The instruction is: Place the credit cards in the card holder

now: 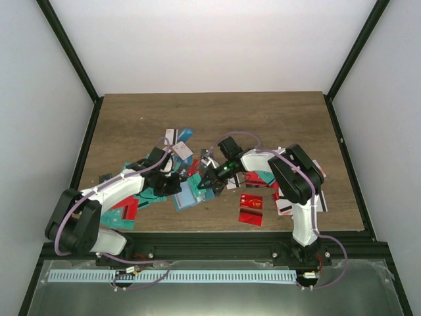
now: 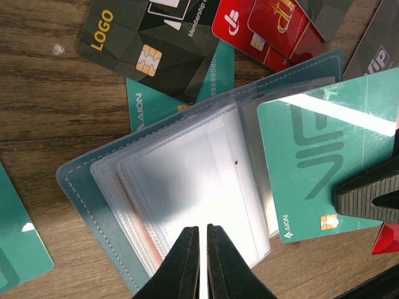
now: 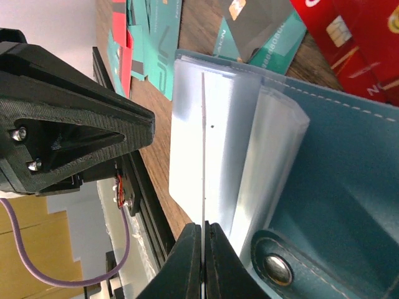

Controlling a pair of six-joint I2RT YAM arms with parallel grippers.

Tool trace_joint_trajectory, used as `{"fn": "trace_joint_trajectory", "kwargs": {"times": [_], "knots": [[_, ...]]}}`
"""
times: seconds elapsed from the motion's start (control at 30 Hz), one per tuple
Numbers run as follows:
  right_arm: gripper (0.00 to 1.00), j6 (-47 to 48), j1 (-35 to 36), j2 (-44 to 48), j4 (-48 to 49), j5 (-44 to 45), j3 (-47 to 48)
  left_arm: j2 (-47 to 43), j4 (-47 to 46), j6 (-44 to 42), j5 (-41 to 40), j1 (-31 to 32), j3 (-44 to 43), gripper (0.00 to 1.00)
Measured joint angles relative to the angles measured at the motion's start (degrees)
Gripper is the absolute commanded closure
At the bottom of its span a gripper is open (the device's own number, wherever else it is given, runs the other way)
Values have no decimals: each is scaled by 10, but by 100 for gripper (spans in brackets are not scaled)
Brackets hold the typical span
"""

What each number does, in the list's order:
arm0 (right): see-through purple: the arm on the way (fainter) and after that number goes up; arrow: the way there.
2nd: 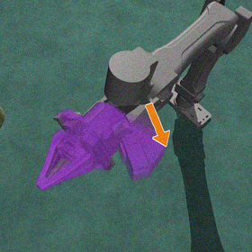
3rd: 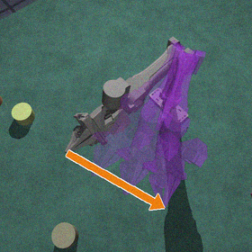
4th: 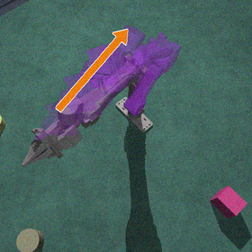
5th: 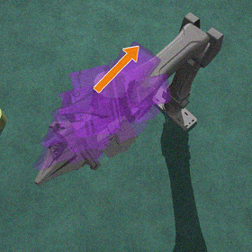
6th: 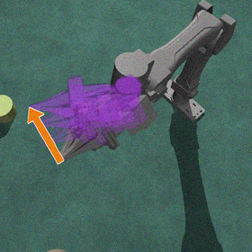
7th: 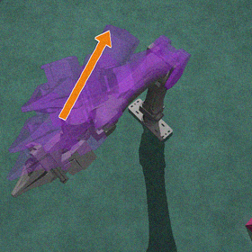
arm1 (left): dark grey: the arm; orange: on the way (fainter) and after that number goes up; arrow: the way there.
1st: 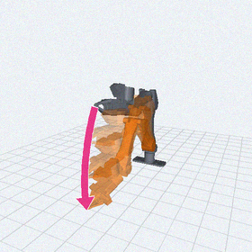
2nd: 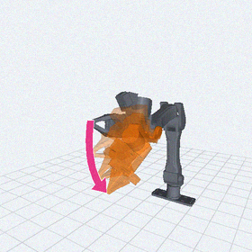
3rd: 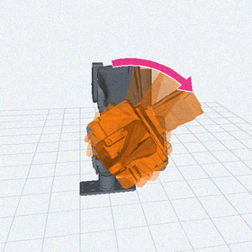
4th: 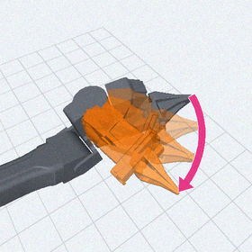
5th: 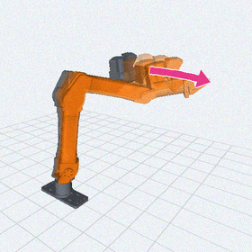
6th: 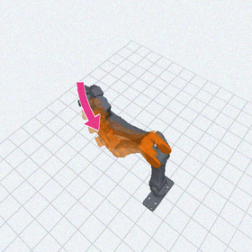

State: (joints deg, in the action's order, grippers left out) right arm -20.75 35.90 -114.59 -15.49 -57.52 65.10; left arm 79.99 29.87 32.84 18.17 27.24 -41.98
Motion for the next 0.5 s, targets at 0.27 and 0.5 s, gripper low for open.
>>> {"fn": "trace_joint_trajectory", "kwargs": {"times": [0.27, 0.5], "knots": [[99, -5, 0, -7, 4, -18, 0, -3, 10, 0, 0, 0, 3, 94], [99, -1, 1, -32, -14, -23, 1, 0, 9, 0, 0, 2, 15, 94]]}}
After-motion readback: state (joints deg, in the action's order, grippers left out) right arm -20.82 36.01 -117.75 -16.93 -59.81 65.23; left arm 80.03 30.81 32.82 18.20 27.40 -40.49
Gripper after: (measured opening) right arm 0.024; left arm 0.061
